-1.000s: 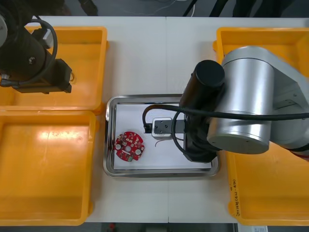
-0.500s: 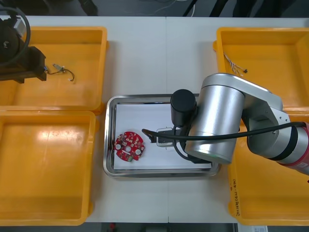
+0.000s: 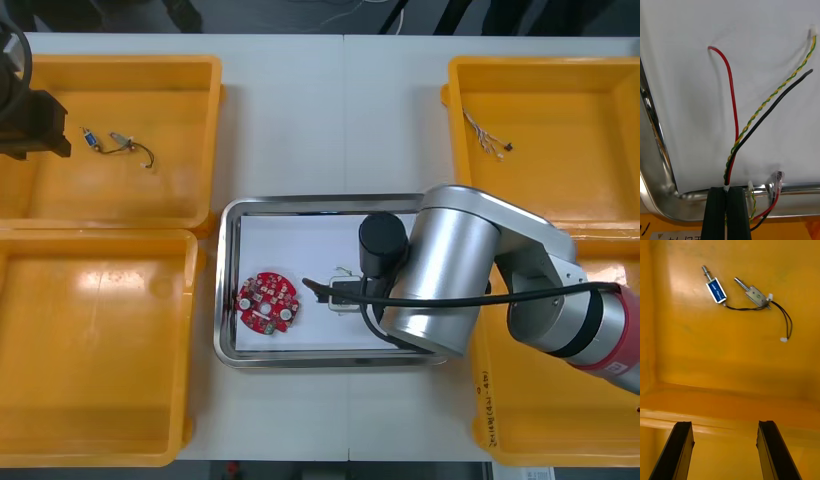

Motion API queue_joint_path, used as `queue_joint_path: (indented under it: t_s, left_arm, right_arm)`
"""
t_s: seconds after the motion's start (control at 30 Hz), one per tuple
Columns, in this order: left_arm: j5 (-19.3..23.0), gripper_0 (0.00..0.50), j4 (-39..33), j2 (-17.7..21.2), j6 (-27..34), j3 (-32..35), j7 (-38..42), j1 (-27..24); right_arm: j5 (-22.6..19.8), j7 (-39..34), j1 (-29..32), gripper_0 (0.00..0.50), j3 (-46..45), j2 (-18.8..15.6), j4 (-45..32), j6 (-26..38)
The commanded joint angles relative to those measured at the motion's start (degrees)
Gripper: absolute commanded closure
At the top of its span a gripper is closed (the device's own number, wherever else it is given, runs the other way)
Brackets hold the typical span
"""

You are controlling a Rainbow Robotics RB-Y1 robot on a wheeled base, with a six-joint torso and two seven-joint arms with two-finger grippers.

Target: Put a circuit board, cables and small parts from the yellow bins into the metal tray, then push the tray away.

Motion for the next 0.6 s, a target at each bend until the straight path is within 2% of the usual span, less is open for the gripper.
queue_joint_path:
  t_s: [0.03,0.33,0.53,0.6]
  left_arm:
    - [-3.5,0.000,4.1,-2.3,-0.3,3.9,-6.8,-2.1]
    - [-5.6,0.000,13.3,-4.2,-3.4,3.8,-8.4,-7.2]
    - [-7.1,0.000,17.6,-6.2,-7.6,3.8,-9.1,-9.6]
    - [-7.7,0.000,19.2,-7.1,-8.9,3.9,-9.5,-10.5]
  right_arm:
    - [1.6,-0.2,2.2,0.500,0.3,2.4,0.8,-1.5]
    - [5.7,-0.6,6.2,0.500,0.3,4.0,3.0,-4.2]
    - [5.8,-1.2,6.6,0.500,0.3,5.2,4.1,-5.5]
    - [5.8,-1.6,6.7,0.500,0.3,5.4,4.8,-7.8]
